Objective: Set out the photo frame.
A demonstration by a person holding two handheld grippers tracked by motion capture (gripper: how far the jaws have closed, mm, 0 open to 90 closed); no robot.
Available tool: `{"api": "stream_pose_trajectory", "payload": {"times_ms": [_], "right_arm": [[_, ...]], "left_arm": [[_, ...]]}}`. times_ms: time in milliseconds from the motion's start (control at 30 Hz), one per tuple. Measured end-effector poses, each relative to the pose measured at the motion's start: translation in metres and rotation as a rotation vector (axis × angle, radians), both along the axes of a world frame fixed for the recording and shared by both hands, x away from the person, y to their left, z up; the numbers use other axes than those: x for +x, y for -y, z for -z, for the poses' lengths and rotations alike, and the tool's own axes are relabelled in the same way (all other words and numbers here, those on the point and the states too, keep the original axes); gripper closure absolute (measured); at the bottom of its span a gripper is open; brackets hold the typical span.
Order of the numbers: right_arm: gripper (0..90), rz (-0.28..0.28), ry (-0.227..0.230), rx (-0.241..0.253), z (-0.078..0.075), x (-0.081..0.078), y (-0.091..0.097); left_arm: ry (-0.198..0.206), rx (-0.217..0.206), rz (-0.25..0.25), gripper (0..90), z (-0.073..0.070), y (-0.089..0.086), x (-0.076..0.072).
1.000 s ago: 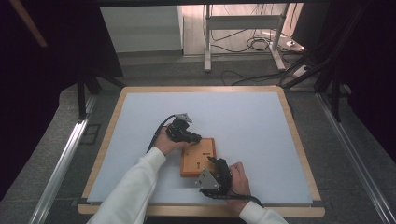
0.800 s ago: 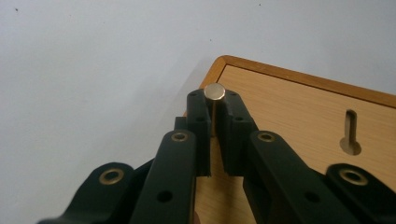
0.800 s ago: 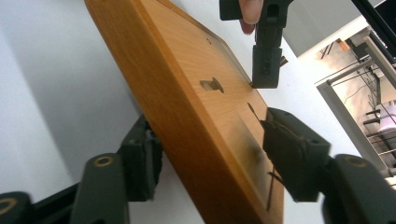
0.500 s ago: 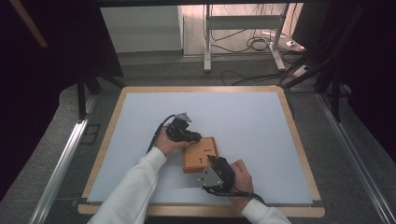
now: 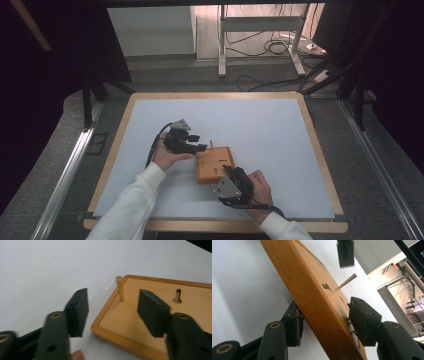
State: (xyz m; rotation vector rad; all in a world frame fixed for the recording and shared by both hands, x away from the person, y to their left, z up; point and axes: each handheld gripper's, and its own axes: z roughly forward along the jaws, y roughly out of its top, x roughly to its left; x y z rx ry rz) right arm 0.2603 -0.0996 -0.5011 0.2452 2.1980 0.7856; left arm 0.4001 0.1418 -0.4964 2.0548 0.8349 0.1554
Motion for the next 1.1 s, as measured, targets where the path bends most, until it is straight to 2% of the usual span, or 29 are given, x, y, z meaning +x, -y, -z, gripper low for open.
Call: {"api": "stream_pose_trajectory", "payload": {"times_ms": [100,167,267,300,367,433,633,767,933,1100], "right_arm": [[46.6,-0.002,0.000,0.004,0.000,0.001,0.000],[46.6,-0.004,-0.002,0.003,-0.001,0.001,0.001],[46.6,-0.005,-0.001,0.003,-0.001,0.001,0.000],[46.6,-0.005,-0.001,0.003,-0.001,0.001,0.000],[46.7,-0.005,-0.004,0.005,-0.001,0.001,0.001],[47.0,-0.006,-0.002,0.006,-0.002,0.002,0.001],[47.9,-0.004,-0.001,0.009,-0.005,0.003,0.001],[48.7,-0.007,-0.014,0.012,-0.010,0.006,0.000],[50.3,-0.009,-0.019,0.006,-0.016,0.010,0.001],[51.2,-0.014,-0.044,-0.012,-0.024,0.014,0.001]], "left_arm": [[0.011,0.008,-0.022,33.9,0.001,-0.008,-0.008],[0.006,-0.008,-0.043,30.9,0.004,-0.023,-0.021],[-0.001,0.002,-0.047,29.8,0.008,-0.038,-0.031],[-0.001,0.002,-0.047,29.7,0.008,-0.038,-0.031],[-0.006,0.001,-0.062,29.7,0.010,-0.051,-0.040],[-0.005,-0.004,-0.075,29.6,0.012,-0.057,-0.045],[-0.019,0.006,-0.075,29.2,0.019,-0.065,-0.054],[-0.019,0.049,-0.068,28.8,0.027,-0.068,-0.062],[-0.023,0.046,-0.069,28.8,0.029,-0.071,-0.067],[-0.025,0.044,-0.075,28.8,0.033,-0.076,-0.071]]}}
